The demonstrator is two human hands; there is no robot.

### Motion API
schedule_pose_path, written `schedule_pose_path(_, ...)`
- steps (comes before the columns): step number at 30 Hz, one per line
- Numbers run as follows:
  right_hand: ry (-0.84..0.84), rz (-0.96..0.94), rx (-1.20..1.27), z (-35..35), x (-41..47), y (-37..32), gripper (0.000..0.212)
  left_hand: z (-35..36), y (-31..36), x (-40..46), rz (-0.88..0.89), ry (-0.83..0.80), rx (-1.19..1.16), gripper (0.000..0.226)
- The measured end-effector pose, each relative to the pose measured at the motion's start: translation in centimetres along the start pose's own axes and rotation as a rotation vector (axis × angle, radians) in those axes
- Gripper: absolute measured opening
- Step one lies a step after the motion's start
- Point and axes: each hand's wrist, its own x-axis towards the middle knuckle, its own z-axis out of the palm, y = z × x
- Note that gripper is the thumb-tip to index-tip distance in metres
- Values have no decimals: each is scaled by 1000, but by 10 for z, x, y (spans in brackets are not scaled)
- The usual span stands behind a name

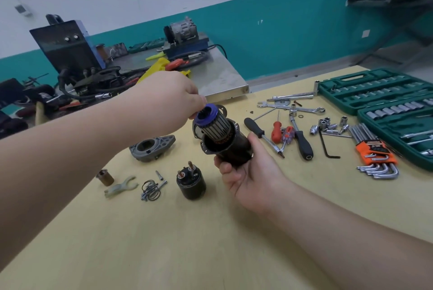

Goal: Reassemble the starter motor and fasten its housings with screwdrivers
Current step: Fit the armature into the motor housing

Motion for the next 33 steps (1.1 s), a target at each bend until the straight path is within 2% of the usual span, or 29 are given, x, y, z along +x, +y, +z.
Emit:
schedule_pose_path(10, 1, 0, 40, 0, 0, 2, 82, 21, -5, 0, 55, 32, 81, 34)
schedule_pose_path(14, 13, -18, 69, 1, 1, 2, 82, 30, -8, -2, 89, 124, 126, 40)
schedule_pose_path(16, 14, -31, 75, 1, 1, 1, 82, 31, -8, -1, 96, 111, 133, 37)
schedule_pose_path(33, -5, -87, 83, -3, 2, -4, 81, 34, -3, -3, 52, 119, -41, 32)
